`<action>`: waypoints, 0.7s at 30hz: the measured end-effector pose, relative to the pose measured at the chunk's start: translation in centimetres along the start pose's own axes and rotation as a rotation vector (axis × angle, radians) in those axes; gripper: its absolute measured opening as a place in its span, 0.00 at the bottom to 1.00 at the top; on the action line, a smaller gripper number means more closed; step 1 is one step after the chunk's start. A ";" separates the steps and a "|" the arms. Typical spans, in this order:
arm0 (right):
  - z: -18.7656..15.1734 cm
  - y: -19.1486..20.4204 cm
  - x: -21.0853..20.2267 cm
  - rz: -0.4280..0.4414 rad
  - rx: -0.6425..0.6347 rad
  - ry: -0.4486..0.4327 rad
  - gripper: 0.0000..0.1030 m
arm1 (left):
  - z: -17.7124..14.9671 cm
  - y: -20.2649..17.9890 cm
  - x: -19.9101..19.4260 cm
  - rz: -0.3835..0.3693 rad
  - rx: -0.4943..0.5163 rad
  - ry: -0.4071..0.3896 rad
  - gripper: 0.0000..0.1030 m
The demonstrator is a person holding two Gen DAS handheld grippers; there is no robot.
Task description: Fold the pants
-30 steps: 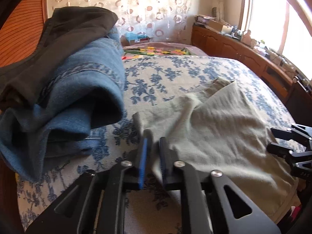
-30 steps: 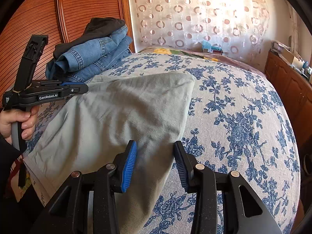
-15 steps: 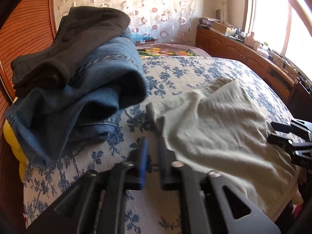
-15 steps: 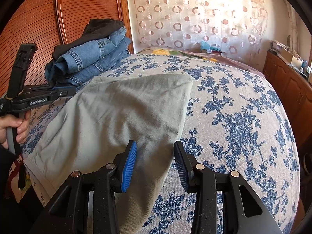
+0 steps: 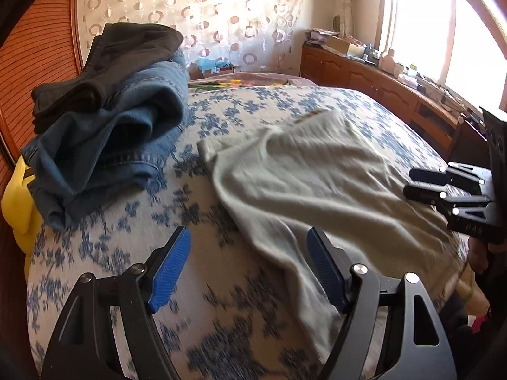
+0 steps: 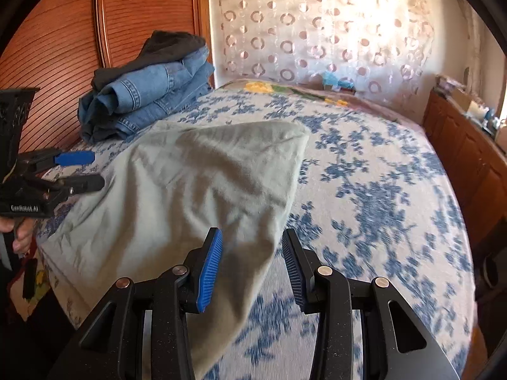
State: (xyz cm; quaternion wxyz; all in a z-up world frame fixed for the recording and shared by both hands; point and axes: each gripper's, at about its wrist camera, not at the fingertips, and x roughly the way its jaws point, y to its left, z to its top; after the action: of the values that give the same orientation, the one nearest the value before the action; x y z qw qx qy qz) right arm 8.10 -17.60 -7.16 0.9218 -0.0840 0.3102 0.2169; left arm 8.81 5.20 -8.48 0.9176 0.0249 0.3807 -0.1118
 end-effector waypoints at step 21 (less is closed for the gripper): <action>-4.4 1.1 -7.3 0.051 0.032 0.085 0.40 | -4.9 -1.9 -1.8 -0.021 -0.008 0.036 0.74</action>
State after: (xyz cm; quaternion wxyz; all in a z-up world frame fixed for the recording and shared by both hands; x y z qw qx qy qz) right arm 0.08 -20.44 -6.21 0.9031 -0.0706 0.3546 0.2318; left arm 3.75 4.29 -10.61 0.9095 0.0192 0.3978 -0.1192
